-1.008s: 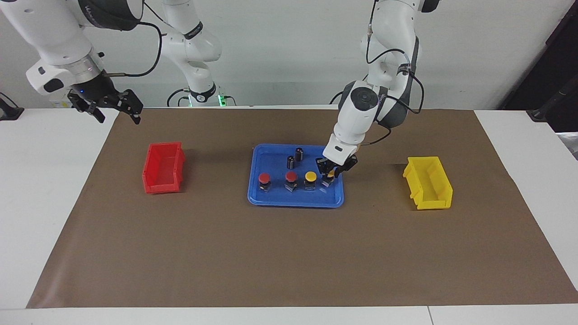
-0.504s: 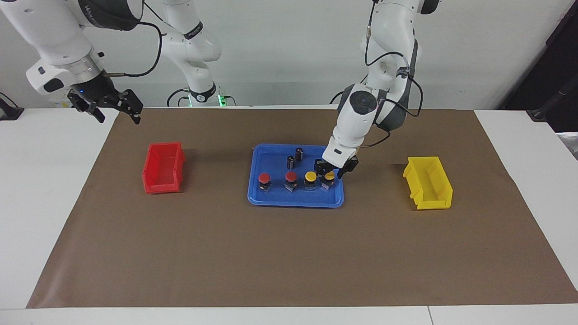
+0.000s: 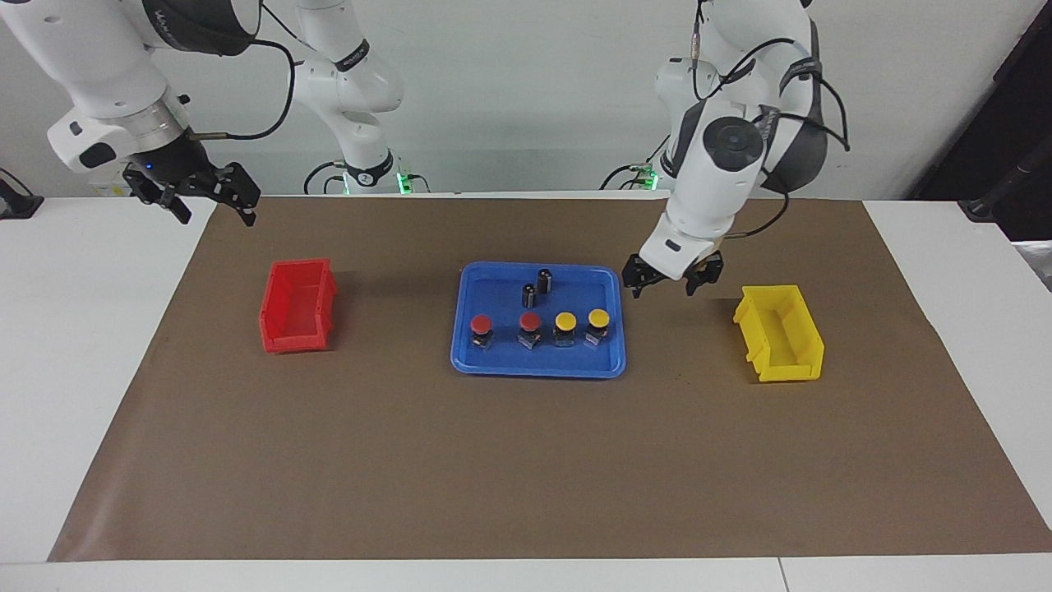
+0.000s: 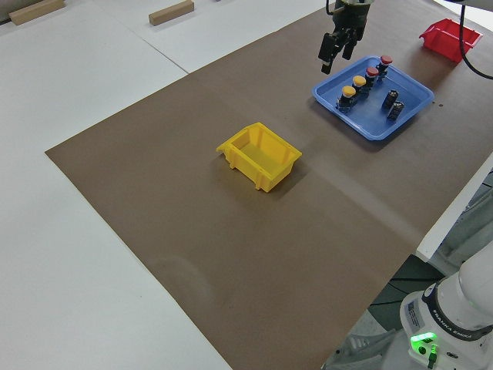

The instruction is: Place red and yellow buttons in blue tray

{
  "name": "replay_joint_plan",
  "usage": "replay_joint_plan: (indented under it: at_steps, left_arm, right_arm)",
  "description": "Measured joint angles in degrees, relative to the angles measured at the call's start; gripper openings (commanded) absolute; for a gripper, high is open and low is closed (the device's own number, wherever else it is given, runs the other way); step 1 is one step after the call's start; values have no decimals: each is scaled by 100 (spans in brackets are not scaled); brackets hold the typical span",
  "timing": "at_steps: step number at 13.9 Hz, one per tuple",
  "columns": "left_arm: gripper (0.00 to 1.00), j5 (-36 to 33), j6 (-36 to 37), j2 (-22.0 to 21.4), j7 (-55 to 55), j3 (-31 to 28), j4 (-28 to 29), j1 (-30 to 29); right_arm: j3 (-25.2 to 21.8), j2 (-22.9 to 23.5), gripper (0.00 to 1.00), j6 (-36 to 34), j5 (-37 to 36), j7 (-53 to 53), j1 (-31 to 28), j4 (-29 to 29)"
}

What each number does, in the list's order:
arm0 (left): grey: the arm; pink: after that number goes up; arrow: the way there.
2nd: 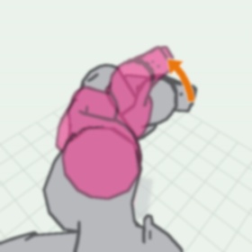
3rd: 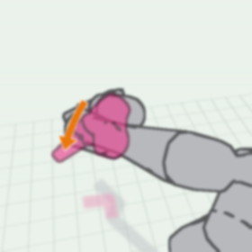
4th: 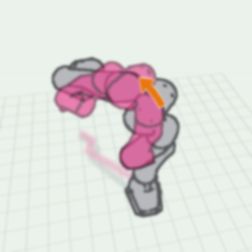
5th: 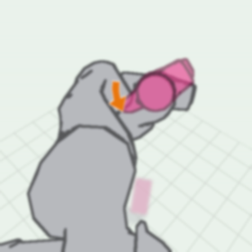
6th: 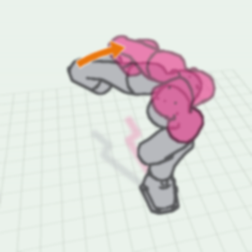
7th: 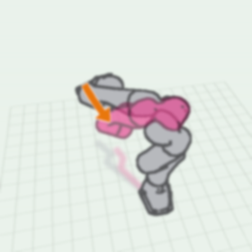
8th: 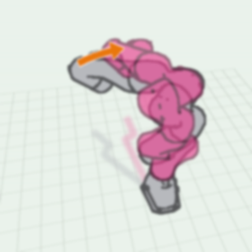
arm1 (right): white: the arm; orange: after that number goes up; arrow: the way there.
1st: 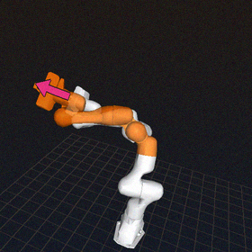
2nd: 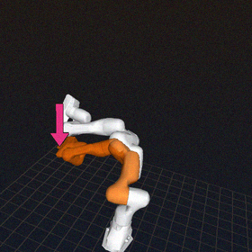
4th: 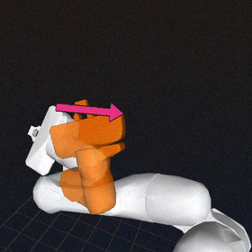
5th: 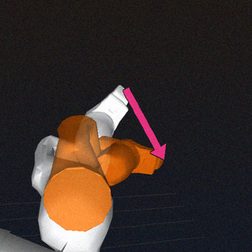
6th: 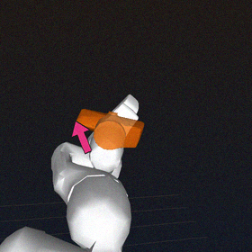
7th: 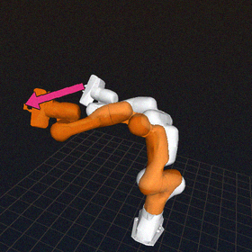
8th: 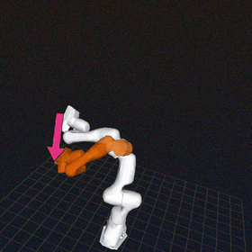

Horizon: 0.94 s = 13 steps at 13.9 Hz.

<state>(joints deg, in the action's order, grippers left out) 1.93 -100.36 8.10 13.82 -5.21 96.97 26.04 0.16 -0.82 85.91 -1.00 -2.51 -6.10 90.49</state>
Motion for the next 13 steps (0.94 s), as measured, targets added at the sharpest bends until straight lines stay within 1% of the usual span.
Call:
replay_joint_plan:
  at_steps: [2,5,7,10,13]
  left_arm:
    - [100,0,170,-184,-584,-21,-162,-470]
    - [100,-1,654,-560,-863,-55,-199,-1004]
    - [100,9,810,-704,-1243,-76,-228,-1283]
    - [100,162,996,-719,-1543,-95,-483,-1501]
    - [100,187,1129,-699,-1734,-96,-611,-1528]
  right_arm:
    - [0,0,100,0,0,0,0,0]
    - [0,0,100,-5,0,0,1,0]
    - [0,0,100,-10,0,0,2,0]
    - [0,0,100,-25,0,0,2,0]
    - [0,0,100,-26,0,0,2,1]
